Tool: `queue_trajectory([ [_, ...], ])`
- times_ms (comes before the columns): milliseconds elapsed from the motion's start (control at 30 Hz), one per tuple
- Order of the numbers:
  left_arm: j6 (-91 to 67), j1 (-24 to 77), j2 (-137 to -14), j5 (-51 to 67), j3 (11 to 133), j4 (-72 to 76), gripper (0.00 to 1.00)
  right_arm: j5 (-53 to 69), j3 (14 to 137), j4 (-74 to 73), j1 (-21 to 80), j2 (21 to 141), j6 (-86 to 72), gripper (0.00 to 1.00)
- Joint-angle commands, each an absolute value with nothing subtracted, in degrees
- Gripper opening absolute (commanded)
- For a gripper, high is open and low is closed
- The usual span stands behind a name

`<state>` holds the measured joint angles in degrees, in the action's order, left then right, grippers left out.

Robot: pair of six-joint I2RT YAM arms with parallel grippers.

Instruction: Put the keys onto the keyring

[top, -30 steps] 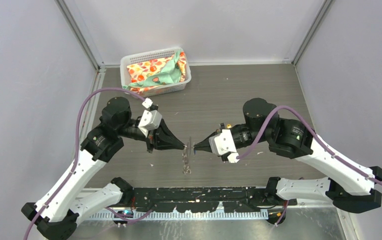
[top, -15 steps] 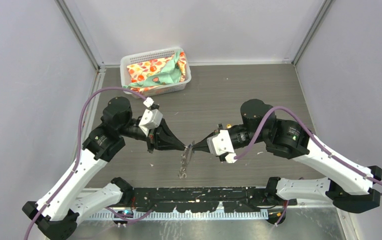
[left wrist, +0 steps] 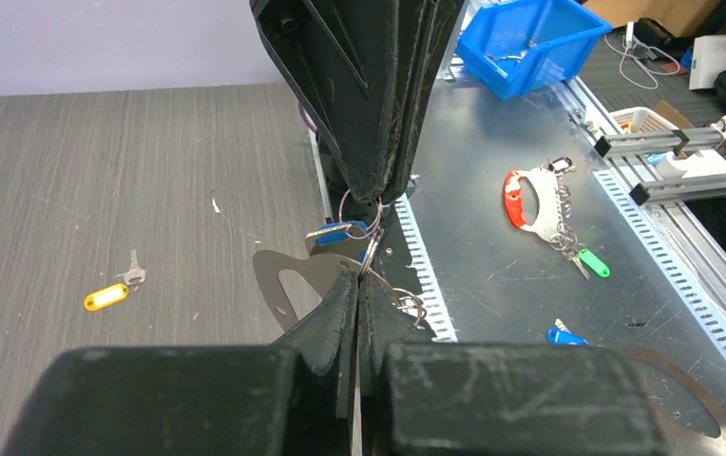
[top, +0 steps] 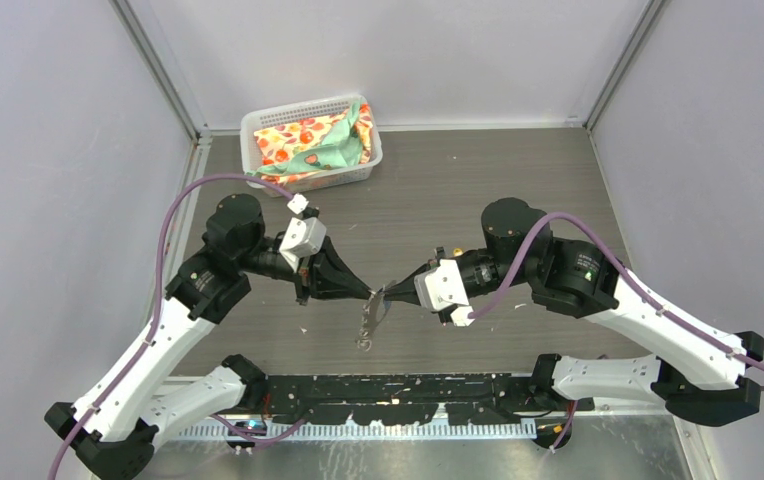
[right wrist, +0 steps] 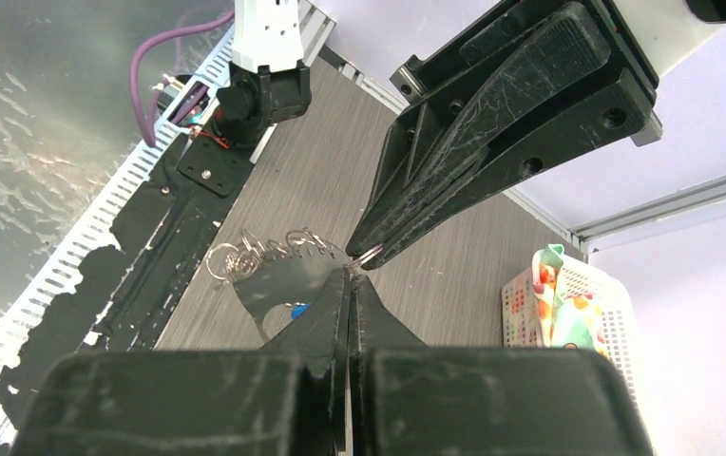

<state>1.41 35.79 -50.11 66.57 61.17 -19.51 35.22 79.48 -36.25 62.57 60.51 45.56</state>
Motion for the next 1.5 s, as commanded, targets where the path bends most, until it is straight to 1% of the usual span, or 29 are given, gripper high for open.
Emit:
queue_trajectory([
  [0,0.44,36.06,-49.66,66.51,61.33,-16.66,0.00,36.25,80.57,-33.63,62.76,60.95,45.70,0.01],
  [533,4.79,36.04,-49.04,68.41,61.15,-19.84,0.00,35.91,80.48,-31.92,62.82,61.26,45.53,0.01],
  [800,5.98,36.05,-48.87,68.72,61.26,-20.70,0.00,35.16,80.10,-33.31,62.83,60.50,45.53,0.01],
  [933,5.19,36.09,-49.07,67.95,61.65,-20.44,0.00,34.98,79.60,-34.85,62.82,59.74,45.53,0.01],
  [1133,-1.81,36.12,-49.72,66.03,61.70,-15.23,0.00,34.99,78.86,-35.91,62.80,59.31,45.53,0.01],
  [1467,-1.69,36.04,-49.75,65.43,61.40,-15.84,0.00,35.76,78.83,-35.21,62.75,59.50,45.53,0.01],
])
